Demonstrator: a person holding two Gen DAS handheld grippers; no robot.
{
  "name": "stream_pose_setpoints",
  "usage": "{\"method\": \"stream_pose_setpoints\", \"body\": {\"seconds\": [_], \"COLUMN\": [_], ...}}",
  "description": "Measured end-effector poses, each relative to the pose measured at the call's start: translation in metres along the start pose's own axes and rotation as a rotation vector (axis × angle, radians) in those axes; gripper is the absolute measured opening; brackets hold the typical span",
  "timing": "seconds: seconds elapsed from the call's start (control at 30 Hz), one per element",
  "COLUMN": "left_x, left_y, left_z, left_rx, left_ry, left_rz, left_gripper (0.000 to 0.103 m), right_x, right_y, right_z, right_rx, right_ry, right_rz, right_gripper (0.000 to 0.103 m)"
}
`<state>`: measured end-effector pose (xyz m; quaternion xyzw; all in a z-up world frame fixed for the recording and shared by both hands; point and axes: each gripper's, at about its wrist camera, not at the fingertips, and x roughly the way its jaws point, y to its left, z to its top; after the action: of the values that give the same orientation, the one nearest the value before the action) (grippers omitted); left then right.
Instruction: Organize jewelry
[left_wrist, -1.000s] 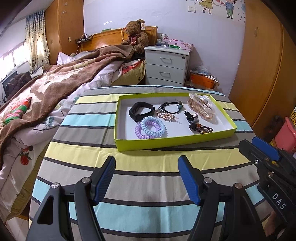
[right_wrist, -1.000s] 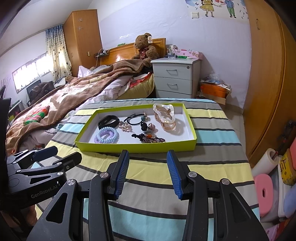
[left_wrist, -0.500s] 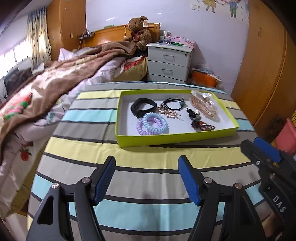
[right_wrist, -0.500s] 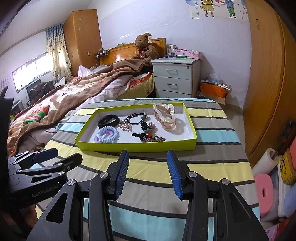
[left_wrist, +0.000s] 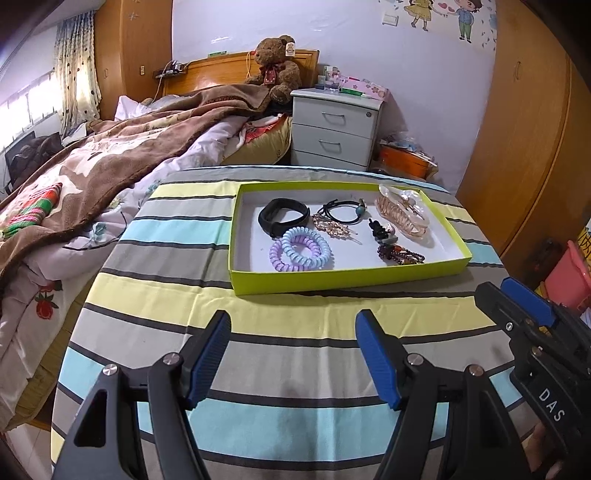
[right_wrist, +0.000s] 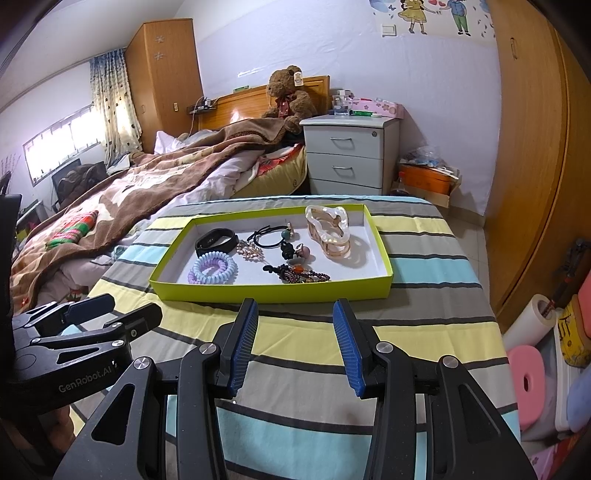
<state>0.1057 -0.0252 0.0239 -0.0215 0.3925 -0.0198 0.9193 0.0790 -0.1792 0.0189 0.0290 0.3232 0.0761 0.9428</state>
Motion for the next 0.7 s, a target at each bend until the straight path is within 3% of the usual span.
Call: {"method": "stream_pose_setpoints", "body": {"seconds": [0.7], "left_x": [-0.0021], "left_y": [0.0029], "left_z": [0.0004], "left_rx": [0.003], "left_ry": [-0.014], "left_rz": [0.027], "left_gripper": [0.072], "right_x": [0.0005], "right_y": [0.0004], "right_z": [-0.0001], "right_rx": [-0.001], "right_ry": [0.0], "right_rz": [0.001], "right_gripper": [0.043]}}
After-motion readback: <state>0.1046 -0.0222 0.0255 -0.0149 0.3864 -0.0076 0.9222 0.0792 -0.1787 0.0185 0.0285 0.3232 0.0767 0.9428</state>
